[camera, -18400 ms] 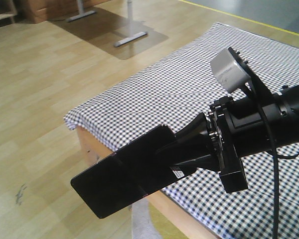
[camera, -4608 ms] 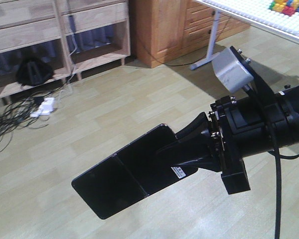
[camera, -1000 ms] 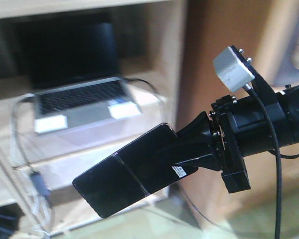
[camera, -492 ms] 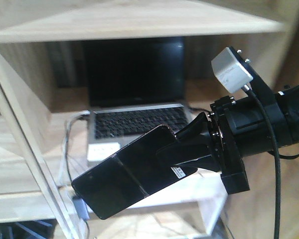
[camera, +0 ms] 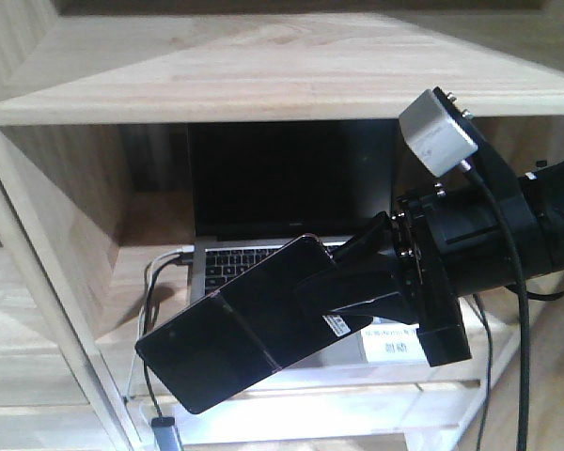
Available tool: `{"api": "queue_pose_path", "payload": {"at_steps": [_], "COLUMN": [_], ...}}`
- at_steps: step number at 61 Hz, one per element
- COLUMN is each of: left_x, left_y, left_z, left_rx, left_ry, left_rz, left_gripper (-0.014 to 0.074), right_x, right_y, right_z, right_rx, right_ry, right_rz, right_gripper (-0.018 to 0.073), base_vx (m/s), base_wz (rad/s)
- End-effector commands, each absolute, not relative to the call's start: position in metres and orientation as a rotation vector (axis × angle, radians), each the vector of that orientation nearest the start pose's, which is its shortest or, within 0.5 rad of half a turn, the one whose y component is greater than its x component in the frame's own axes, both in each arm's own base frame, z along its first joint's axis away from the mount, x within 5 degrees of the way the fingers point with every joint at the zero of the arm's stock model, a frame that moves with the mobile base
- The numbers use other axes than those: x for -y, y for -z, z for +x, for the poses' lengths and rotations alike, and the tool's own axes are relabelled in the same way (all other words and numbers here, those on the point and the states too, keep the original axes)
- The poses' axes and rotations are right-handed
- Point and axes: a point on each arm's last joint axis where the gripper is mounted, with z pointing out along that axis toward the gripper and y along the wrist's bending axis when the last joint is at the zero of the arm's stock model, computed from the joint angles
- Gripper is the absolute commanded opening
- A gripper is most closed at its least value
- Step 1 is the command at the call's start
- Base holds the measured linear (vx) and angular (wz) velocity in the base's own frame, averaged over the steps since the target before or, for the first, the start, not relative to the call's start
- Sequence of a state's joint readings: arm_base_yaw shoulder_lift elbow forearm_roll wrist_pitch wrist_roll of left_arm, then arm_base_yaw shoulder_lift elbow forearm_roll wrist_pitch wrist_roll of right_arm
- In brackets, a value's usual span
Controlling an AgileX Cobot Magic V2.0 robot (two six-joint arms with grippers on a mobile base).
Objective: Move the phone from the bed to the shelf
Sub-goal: 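Raise the right gripper with the phone above the shelf over the laptop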
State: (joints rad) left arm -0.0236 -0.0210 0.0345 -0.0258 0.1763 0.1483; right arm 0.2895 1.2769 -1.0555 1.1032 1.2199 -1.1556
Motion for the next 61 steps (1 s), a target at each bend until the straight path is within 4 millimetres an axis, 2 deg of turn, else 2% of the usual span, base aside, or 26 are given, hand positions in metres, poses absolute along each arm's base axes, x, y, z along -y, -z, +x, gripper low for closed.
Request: {"api": "queue_pose_path", "payload": {"at_steps": [1, 61], "left_x": [0.0016, 0.0016], "left_y": [-0.2011, -0.2011], "left_z": [0.055, 0.055], "left_rx": [-1.572, -1.572], "left_ry": [-0.064, -0.064], "left_rz": [0.105, 0.105], "left_gripper": [0.0001, 0.0001], "right_x": [-0.1404, -0.1406], "right_y": [-0.3711, -0.3714], "right_z": [0.1898, 0.1904], "right_rx": [-1.808, -1.806], "right_ry": [-1.223, -1.221], "right_rz": [-1.24, -1.231], "right_gripper": [-0.0002, -0.0002], "base_vx": [0.12, 0.03], "base_wz": [0.08, 0.03]}}
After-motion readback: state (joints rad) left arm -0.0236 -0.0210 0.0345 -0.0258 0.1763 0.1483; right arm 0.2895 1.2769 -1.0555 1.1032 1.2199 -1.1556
